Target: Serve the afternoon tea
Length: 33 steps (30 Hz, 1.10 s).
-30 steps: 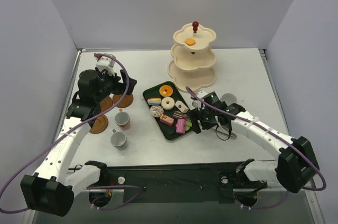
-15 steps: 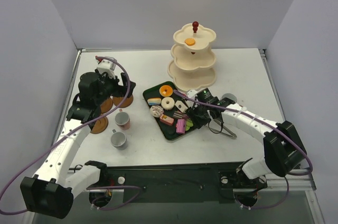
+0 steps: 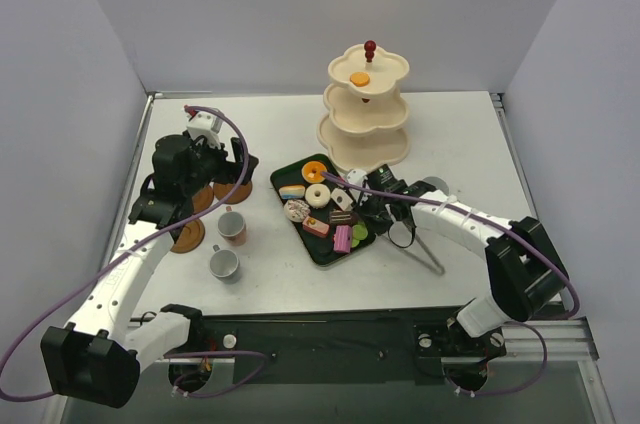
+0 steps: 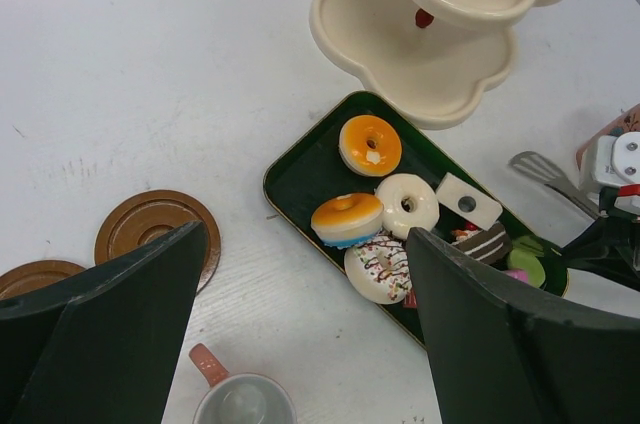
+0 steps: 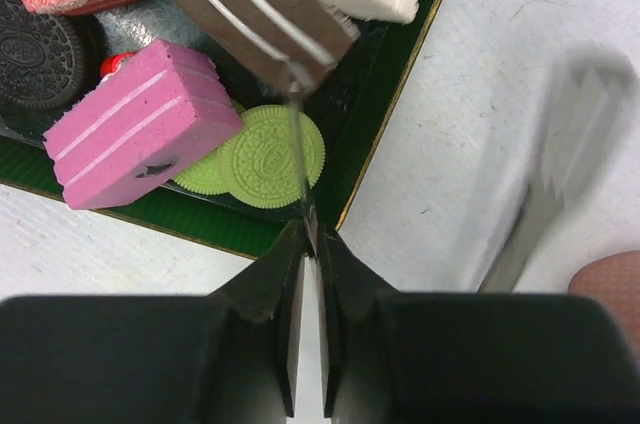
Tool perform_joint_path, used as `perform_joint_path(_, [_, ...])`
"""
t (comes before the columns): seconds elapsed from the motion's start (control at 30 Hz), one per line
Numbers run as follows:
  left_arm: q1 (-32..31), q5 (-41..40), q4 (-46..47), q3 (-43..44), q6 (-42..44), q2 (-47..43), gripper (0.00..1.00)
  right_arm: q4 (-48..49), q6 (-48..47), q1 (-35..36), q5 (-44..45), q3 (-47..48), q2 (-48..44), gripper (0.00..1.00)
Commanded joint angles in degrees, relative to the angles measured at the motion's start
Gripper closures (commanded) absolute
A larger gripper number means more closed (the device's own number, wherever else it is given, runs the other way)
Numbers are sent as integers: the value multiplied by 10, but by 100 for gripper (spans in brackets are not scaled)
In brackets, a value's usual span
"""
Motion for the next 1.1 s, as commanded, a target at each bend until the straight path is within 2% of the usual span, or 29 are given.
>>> perform_joint_path(0.0, [2, 12, 9, 30, 3, -2, 8, -4, -2, -3, 7, 22, -2, 100])
perform_joint_path(0.43, [2, 12, 10, 28, -3, -3, 8, -68, 71, 3, 52, 37, -99, 100])
perform_joint_path(0.63, [1, 9, 10, 27, -3, -4, 8, -78, 139, 50, 35, 32, -134, 100])
perform_joint_path(0.83, [2, 9, 13, 25, -4, -3, 8, -24, 164, 126, 37, 10, -116, 100])
perform_joint_path(1.07, [1, 8, 12, 25, -4, 4, 8, 3, 148, 177, 40, 47, -24, 100])
